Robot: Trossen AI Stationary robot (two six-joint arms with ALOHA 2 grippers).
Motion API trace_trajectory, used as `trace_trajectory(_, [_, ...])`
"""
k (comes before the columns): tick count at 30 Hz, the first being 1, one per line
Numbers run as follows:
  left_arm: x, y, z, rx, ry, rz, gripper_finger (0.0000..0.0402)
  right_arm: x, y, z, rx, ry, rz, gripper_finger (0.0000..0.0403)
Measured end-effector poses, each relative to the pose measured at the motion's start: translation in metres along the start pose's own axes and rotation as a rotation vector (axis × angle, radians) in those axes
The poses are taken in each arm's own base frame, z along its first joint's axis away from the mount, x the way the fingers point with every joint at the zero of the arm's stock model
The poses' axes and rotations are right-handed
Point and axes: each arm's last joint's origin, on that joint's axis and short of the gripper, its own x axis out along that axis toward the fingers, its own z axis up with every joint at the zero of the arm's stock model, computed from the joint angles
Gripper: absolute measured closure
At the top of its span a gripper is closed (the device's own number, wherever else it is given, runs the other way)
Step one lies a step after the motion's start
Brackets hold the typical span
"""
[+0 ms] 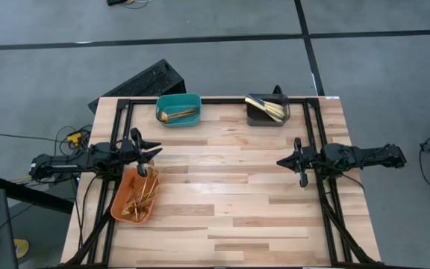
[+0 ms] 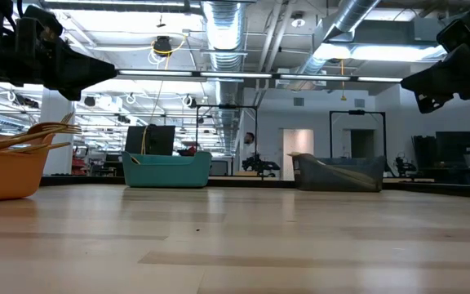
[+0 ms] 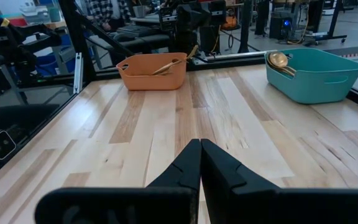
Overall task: Sort silverware by color (type)
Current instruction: Return to Home Position
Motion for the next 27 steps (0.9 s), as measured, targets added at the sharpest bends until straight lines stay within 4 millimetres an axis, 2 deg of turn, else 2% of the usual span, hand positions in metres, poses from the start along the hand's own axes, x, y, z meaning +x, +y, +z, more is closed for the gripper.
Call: trace_trajectory(27, [0.0002,-0.0020,-0.0006,0.001,0.007,-0.016,0.0315,-0.0001,0.0000,0.0001,0.000,-0.001,0.000,0.0365])
